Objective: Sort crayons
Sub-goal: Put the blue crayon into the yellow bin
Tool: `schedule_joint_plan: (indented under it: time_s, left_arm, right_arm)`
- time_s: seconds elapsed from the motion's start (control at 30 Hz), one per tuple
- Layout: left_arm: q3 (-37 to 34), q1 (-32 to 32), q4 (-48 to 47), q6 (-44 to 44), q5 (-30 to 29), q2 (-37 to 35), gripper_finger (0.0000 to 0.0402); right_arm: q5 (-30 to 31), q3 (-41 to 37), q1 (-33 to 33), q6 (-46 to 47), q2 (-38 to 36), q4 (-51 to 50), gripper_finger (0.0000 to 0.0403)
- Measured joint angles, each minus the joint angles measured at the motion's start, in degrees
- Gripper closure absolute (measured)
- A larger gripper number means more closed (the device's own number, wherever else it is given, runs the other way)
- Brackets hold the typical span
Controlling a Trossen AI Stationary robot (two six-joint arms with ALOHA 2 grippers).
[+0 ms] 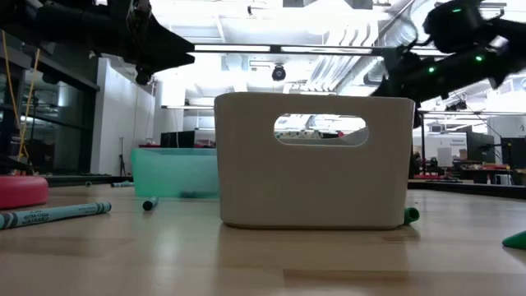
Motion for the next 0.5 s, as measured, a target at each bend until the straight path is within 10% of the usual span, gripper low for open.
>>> schedule_joint_plan:
  time_s: [0.13, 0.5]
  left_arm:
    - [0.0, 0.0, 0.5, 0.0, 0.0, 0.0, 0.0241]
    - [0.0, 0.0, 1.2, -0.4, 0.0, 0.0, 0.0241]
  right_arm:
    - [-0.9, -4.9, 3.9, -2.4, 1.3, 17.2, 0.0401]
    - [2.4, -5.4, 2.9, -3.5, 1.3, 15.0, 0.0402]
